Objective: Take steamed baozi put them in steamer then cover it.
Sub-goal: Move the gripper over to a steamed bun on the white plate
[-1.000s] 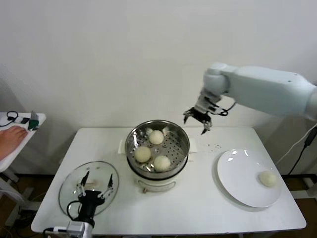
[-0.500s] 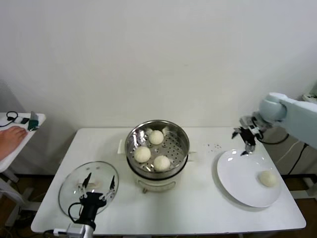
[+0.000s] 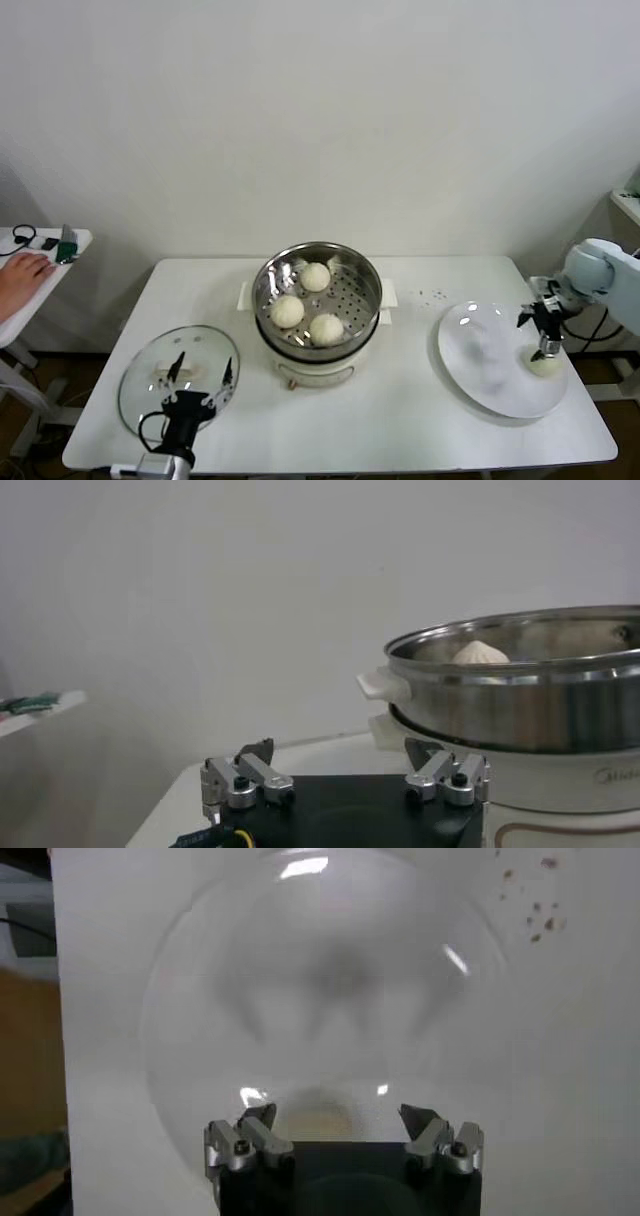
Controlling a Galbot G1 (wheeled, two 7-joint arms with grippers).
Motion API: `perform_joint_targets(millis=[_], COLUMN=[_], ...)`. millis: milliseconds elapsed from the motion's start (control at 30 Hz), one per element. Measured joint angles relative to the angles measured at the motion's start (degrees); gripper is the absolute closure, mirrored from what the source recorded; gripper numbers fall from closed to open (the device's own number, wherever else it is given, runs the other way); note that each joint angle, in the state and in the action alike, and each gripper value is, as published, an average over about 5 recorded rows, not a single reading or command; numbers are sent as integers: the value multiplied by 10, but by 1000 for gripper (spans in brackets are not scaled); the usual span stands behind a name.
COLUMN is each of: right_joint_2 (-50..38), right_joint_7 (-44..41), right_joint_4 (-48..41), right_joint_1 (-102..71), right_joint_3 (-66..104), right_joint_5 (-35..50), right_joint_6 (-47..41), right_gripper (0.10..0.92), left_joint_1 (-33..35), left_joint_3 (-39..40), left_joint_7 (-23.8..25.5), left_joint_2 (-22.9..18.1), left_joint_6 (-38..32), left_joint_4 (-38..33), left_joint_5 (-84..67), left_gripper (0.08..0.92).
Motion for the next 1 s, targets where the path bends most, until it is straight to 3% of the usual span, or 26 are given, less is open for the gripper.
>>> perform_joint_targets(millis=[1000], right_joint_2=[28], right_joint_7=[-14], right_joint_4=[-66], right_joint_1=[-55], right_joint_3=[55], right_joint_5=[-69], right_joint_6=[24], right_gripper=[204], left_joint_1=[-3], left_joint_3=[-6], left_joint_7=[-3], left_joint_2=[-1], left_joint_6=[0], left_joint_4=[4], left_joint_5=[1], left_gripper=[177])
